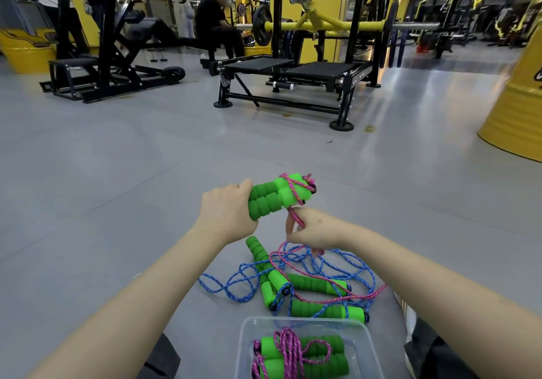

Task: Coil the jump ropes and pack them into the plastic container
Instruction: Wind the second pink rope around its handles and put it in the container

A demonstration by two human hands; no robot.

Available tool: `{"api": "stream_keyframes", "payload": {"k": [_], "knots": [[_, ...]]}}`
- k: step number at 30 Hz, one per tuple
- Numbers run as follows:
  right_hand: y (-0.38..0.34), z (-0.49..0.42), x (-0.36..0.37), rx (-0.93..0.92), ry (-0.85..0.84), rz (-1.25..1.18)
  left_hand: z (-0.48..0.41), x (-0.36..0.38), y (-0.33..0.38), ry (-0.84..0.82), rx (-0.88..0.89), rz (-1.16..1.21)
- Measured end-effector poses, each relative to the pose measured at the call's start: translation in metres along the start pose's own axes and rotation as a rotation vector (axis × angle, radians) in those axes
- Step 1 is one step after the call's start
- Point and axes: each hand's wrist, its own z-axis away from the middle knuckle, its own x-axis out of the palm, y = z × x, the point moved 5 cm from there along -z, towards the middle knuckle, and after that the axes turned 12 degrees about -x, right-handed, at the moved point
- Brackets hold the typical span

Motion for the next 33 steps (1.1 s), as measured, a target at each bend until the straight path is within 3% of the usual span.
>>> {"api": "stream_keyframes", "payload": {"k": [3,6,9,13,15,18,20,24,28,31,33], "knots": [[-0.01,0.004,-0.011,-0.003,-0.078,0.072,0.0,0.009,-0.005,-0.107,-0.083,-0.14],[-0.028,0.008,-0.03,-0.095,-0.002,0.264,0.004,0.019,-0.002,-0.2,-0.072,-0.298],[-0.034,0.006,-0.044,-0.153,0.127,0.432,0.01,0.018,0.01,-0.16,0.104,-0.369],[-0.018,0.01,-0.05,-0.166,0.224,0.533,0.015,0.012,0.021,-0.034,0.464,-0.273],[-0.005,0.01,-0.048,-0.166,0.241,0.487,0.021,0.011,0.024,0.127,0.691,-0.14],[0.012,0.015,-0.04,-0.127,0.23,0.328,0.026,0.0,0.029,0.273,0.777,0.048],[0.022,0.025,-0.035,-0.032,0.215,0.141,0.025,-0.015,0.033,0.306,0.705,0.172],[0.02,0.03,-0.01,0.024,0.085,0.103,0.013,-0.023,0.028,0.23,0.367,0.301],[0.004,0.012,-0.01,-0.021,0.006,0.035,0.004,-0.01,0.011,0.085,0.048,0.095],[-0.012,0.011,-0.02,-0.06,-0.084,0.011,0.001,0.002,0.0,0.018,-0.048,-0.107],[-0.019,0.009,-0.031,-0.091,-0.049,0.117,0.004,0.009,-0.002,-0.04,-0.059,-0.228]]}}
